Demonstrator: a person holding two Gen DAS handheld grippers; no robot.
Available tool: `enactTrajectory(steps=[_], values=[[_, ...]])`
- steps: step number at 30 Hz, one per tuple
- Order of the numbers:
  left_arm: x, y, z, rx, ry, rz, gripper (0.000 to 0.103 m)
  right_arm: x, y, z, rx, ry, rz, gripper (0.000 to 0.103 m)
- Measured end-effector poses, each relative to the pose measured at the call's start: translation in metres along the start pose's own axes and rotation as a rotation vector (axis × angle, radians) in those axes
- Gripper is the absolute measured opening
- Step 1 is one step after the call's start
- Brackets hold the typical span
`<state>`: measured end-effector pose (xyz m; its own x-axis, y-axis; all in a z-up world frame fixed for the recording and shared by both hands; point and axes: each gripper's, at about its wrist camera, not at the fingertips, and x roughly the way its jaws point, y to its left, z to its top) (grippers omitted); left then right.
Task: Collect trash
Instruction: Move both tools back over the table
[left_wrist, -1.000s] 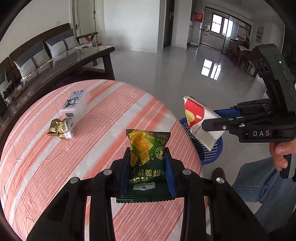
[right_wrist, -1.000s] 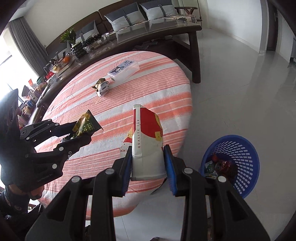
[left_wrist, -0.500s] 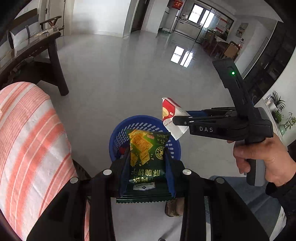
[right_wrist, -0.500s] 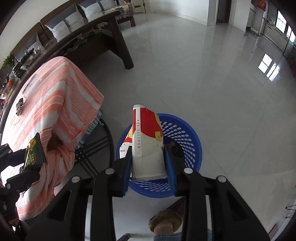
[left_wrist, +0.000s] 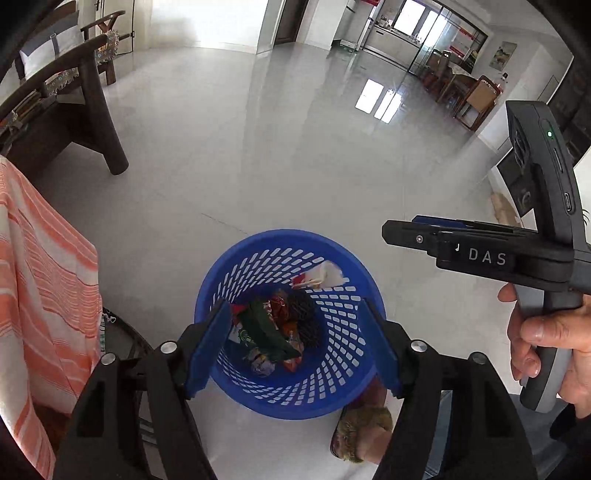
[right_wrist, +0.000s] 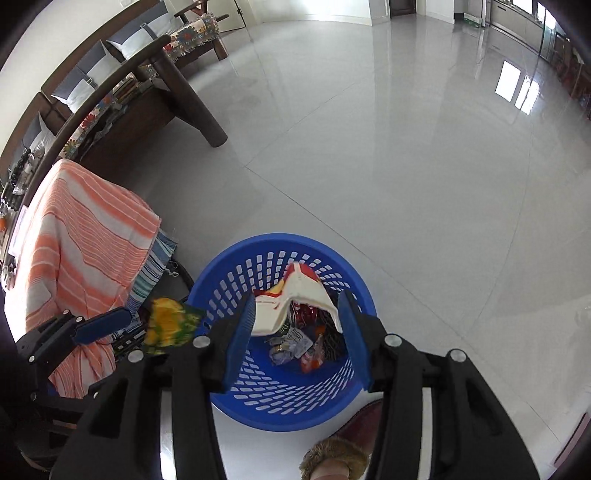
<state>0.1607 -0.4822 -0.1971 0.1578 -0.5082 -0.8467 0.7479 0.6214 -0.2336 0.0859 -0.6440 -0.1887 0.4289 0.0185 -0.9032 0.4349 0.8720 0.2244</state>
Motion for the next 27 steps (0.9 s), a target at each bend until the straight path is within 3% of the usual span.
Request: enactTrajectory(steps=[3, 6, 9, 13, 18, 23, 27], values=[[-0.028, -0.002, 0.000, 0.007, -0.059, 0.016, 0.085, -0.016, -0.003, 0.005, 0.022, -0.056, -0.005, 0.064], [-0.068, -0.006, -0.008, 0.023, -0.123, 0.032, 0.091, -0.039, -0.001, 0.005, 0.038, -0.134, -0.006, 0.070], [-0.112, 0.001, -0.033, 0.042, -0.174, 0.053, 0.096, -0.063, 0.007, -0.001, 0.043, -0.235, -0.039, 0.089], [-0.161, 0.025, -0.085, 0.053, -0.194, 0.160, 0.097, -0.075, 0.042, -0.017, -0.026, -0.304, -0.057, 0.091], [-0.213, 0.087, -0.153, -0.024, -0.167, 0.363, 0.097, -0.088, 0.124, -0.056, -0.216, -0.342, -0.011, 0.091], [-0.257, 0.158, -0.196, -0.184, -0.171, 0.457, 0.097, -0.089, 0.230, -0.105, -0.366, -0.304, 0.167, 0.091], [-0.285, 0.201, -0.219, -0.297, -0.199, 0.493, 0.097, -0.072, 0.313, -0.127, -0.533, -0.233, 0.210, 0.092]])
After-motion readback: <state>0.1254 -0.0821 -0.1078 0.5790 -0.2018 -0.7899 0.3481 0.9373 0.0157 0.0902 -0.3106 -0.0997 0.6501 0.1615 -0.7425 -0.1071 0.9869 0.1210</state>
